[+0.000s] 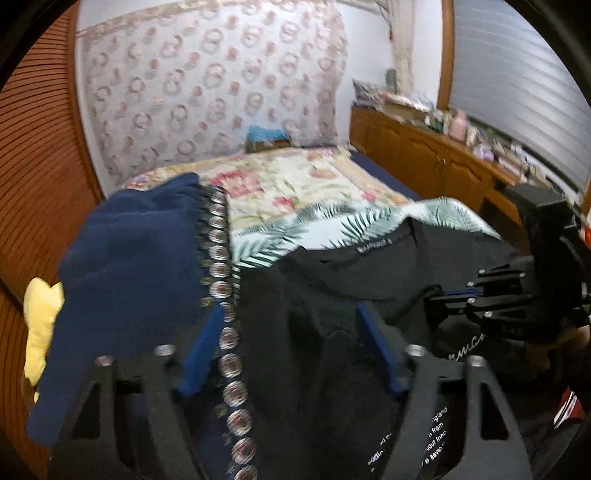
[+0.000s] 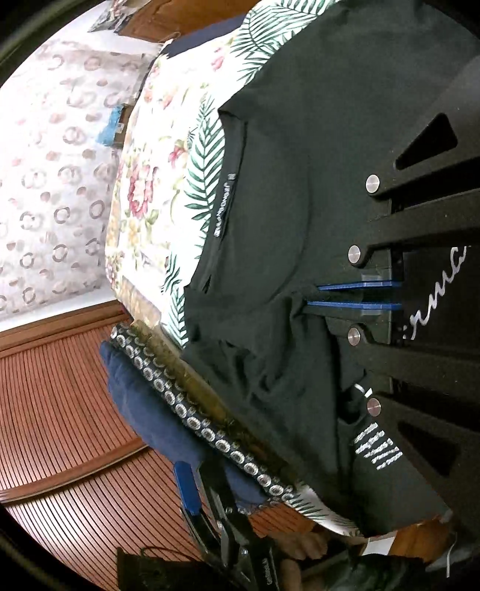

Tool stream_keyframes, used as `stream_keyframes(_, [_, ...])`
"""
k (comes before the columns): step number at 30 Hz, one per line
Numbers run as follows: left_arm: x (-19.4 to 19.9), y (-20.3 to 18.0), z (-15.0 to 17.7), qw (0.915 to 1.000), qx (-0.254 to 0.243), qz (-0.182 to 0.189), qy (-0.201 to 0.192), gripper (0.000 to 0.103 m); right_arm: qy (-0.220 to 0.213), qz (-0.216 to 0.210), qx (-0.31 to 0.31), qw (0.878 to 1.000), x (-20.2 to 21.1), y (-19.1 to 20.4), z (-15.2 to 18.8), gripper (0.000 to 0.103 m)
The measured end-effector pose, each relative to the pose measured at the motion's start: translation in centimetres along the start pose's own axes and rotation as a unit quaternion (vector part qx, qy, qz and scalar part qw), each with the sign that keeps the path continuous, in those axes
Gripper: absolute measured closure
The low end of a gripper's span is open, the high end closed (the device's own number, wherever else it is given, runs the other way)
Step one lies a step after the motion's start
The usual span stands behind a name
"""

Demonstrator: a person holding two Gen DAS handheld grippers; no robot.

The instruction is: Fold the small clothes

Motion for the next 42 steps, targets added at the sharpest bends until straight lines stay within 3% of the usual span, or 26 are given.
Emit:
stream_keyframes(2, [-1.4,-0.2,-0.3,0.9998,-0.005,0.010,0.019,0.051,0.002,-0.003,-0.002,1.000,-0.3,-0.2,-0.6,0.098])
stream_keyframes(4, [-2.9,-0.4,-0.6,0.9990,-0.008,0.017,0.041,0.056,0.002,-0.009,-0.004,1.000,0.6,-0.8,-1.3,0.098])
stream_keyframes(9, [-6.2,-0.9,-0.8,0.9955,-0.022,0.018,0.091,0.059,-0.003,-0.020,-0.009,1.000,2.2,-1.0,-1.6,0.098])
stream_keyframes(15, [-8.2,-0.9,-0.3,0.9915,-0.027,0.021,0.126,0.072,-0.011,-0.030,-0.007,0.999,3.5,-1.1,-1.1,0.098])
stream_keyframes(18, [-8.4,-0.9,-0.4,0.9908,-0.031,0.022,0.130,0.092,-0.016,-0.039,-0.007,0.999,4.4,-1.0,-1.0,0.098])
stream_keyframes(19, [-8.2,-0.9,-0.2,0.9910,-0.030,0.027,0.128,0.100,-0.019,-0.042,-0.006,0.999,4.6,-0.9,-1.0,0.098])
stream_keyframes(20, [-8.2,-0.9,-0.3,0.9912,-0.031,0.028,0.126,0.101,-0.021,-0.047,-0.005,0.999,4.8,-0.8,-1.0,0.098])
stream_keyframes(24, [-5.8,-1.1,-0.7,0.9957,-0.032,0.018,0.085,0.102,-0.028,-0.065,-0.005,0.997,5.9,-0.5,-0.8,0.098])
stream_keyframes(28, [-0.9,-0.5,-1.9,0.9996,-0.020,0.001,0.018,0.102,-0.039,-0.077,-0.005,0.996,7.6,-0.4,-0.7,0.098])
stream_keyframes(34, [4.7,1.3,-3.9,0.9975,0.001,-0.022,-0.067,0.102,-0.061,-0.095,-0.002,0.994,11.0,0.3,-1.1,0.098])
stream_keyframes(38, [2.9,2.6,-4.1,0.9979,0.008,-0.031,-0.056,0.102,-0.069,-0.074,0.021,0.995,11.3,1.3,-1.9,0.098])
stream_keyframes(42, [-0.4,2.6,-3.6,0.9985,-0.004,-0.053,-0.014,0.102,-0.049,-0.044,0.018,0.998,8.4,0.8,-2.5,0.098])
Point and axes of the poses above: each gripper's, at about its wrist camera, not at the fingertips, and x roughly against the way its jaws point, y to its left, z to its underside, the point moved 1 cm from there along -x, roughly the way its jaws point, and after that the axes turned 11 degrees about -x, right-handed, at the moved point
